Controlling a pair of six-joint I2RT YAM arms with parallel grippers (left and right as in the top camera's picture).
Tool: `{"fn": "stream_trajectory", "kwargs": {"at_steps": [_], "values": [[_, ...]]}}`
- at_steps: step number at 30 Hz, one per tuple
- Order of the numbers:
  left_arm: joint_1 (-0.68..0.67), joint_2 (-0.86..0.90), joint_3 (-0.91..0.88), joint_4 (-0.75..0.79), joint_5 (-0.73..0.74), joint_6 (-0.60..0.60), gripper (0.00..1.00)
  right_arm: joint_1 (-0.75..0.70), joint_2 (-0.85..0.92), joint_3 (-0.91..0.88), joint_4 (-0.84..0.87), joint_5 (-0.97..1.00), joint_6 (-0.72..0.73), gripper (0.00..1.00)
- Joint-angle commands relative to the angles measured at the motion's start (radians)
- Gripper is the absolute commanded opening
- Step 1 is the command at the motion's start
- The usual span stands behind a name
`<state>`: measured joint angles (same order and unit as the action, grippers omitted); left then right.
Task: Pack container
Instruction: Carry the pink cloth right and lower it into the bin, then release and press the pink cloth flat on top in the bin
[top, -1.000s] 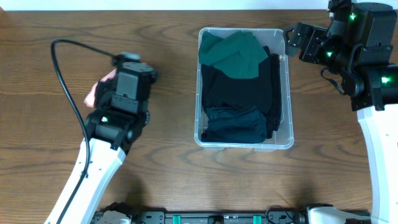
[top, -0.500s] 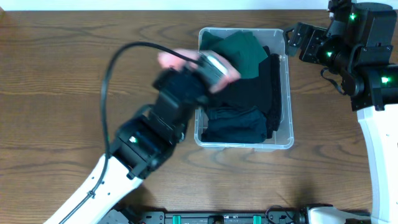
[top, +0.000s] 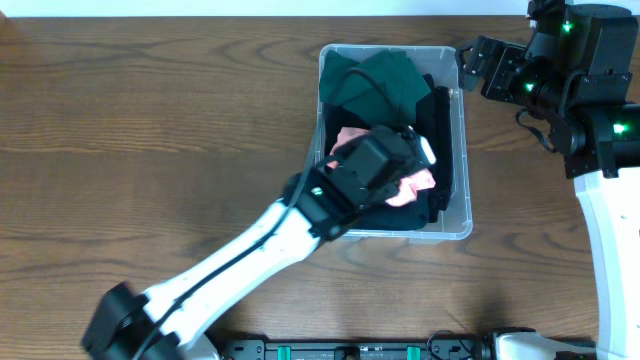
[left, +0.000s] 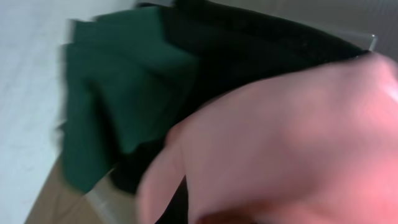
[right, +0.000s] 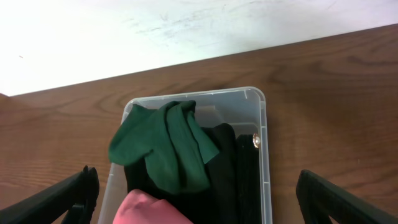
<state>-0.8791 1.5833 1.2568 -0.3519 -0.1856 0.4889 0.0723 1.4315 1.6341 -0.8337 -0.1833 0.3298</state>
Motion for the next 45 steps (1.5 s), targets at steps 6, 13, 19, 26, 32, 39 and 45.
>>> {"fn": "stream_trajectory", "kwargs": {"at_steps": [6, 13, 19, 26, 32, 39, 45], "values": [[-0.018, -0.037, 0.014, 0.255, -0.175, 0.066, 0.06, -0.007, -0.005, 0.002, -0.001, 0.002, 0.006, 0.99], [-0.018, -0.083, 0.013, 0.439, -0.158, 0.151, 0.06, -0.006, -0.005, 0.002, -0.001, 0.002, 0.006, 0.99], [-0.018, -0.027, 0.01, 0.299, -0.115, 0.091, 0.06, -0.006, -0.005, 0.002, -0.001, 0.002, 0.006, 0.99], [-0.02, 0.071, 0.01, -0.034, -0.088, -0.091, 0.06, -0.006, -0.005, 0.002, -0.001, 0.002, 0.006, 0.99], [-0.032, 0.076, 0.01, -0.179, 0.0, -0.202, 0.1, -0.006, -0.005, 0.002, -0.001, 0.002, 0.006, 0.99], [-0.055, 0.063, 0.012, -0.253, -0.008, -0.27, 0.42, -0.006, -0.005, 0.002, -0.001, 0.002, 0.006, 0.99], [-0.061, -0.041, 0.041, -0.183, -0.061, -0.266, 0.67, -0.006, -0.005, 0.002, -0.001, 0.002, 0.006, 0.99]]}}
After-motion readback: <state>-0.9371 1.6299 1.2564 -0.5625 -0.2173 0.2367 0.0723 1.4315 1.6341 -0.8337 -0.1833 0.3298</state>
